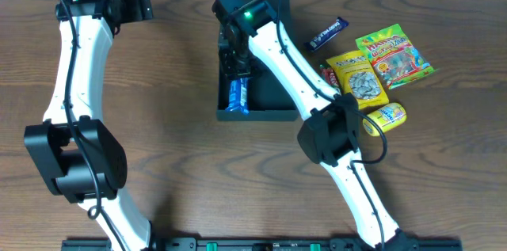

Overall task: Pack container
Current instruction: 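Lower the blue bar into the box and release it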

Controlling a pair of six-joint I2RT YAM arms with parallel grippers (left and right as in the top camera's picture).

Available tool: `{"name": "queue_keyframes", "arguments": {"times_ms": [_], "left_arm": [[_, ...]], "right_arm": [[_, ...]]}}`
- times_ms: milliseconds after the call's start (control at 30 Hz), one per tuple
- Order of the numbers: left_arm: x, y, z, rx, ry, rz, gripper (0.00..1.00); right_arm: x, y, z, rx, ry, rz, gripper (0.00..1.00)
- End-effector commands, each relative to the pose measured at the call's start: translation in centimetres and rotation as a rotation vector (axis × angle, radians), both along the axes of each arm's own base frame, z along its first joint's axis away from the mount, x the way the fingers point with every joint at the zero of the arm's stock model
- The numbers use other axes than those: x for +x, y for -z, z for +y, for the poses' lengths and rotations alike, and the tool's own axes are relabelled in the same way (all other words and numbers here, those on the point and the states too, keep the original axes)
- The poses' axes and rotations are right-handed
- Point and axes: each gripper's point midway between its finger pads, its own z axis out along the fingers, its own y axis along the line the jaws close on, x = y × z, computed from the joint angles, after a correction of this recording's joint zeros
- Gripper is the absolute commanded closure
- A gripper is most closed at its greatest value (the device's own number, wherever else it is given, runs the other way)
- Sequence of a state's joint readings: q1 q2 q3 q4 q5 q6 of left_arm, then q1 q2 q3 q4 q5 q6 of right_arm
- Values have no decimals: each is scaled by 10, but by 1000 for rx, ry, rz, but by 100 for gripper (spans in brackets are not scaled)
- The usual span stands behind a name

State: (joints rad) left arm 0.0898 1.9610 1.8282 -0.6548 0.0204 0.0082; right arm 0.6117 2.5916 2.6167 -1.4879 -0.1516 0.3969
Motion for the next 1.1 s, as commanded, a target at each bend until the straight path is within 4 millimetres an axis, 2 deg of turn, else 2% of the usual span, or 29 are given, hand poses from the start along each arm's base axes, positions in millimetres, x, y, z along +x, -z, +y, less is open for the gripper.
{"name": "queue_keyframes", "arguments": {"times_ms": [0, 233, 267, 300, 400, 433, 533, 600, 667, 700, 767, 867, 900, 1067], "left_arm": [[-1, -3, -2, 2, 14, 0, 4], [-3, -1, -2, 0, 14, 13, 5], [-3, -1, -2, 0, 14, 13, 5], [-3, -1, -2, 0, 14, 13, 4], [-3, -1, -2, 0, 14, 13, 4], [-3, -1, -2, 0, 14, 13, 5], [-3, -1, -2, 0, 14, 13, 5], [-3, -1, -2, 1, 13, 13, 4], [-4, 0, -2, 0, 13, 16, 4], [-4, 0, -2, 0, 13, 18, 5], [-5, 1, -2, -1, 14, 23, 5], [-6, 2, -2, -2, 14, 29, 5], [-7, 2, -3, -7, 19, 31, 5], [-7, 3, -7, -25, 32, 33, 5]], "right_arm": [[3, 1, 3, 0, 24, -17, 62], [13, 1, 3, -8, 29, -65, 62], [14, 0, 4, -7, 29, -71, 59], [15, 0, 4, -4, 28, -74, 56], [14, 0, 5, -2, 22, -71, 28], [13, 0, 5, -1, 18, -67, 23], [12, 0, 5, 0, 11, -63, 20], [11, -2, 5, 3, 11, -62, 26], [12, -4, 2, 1, 16, -61, 36], [12, -5, 0, 0, 19, -59, 44], [12, -5, -6, -8, 28, -48, 69], [8, 1, -19, -48, 17, -17, 93], [8, 9, -23, -75, 17, -13, 98], [-5, 39, -30, -131, 5, 45, 99]]}}
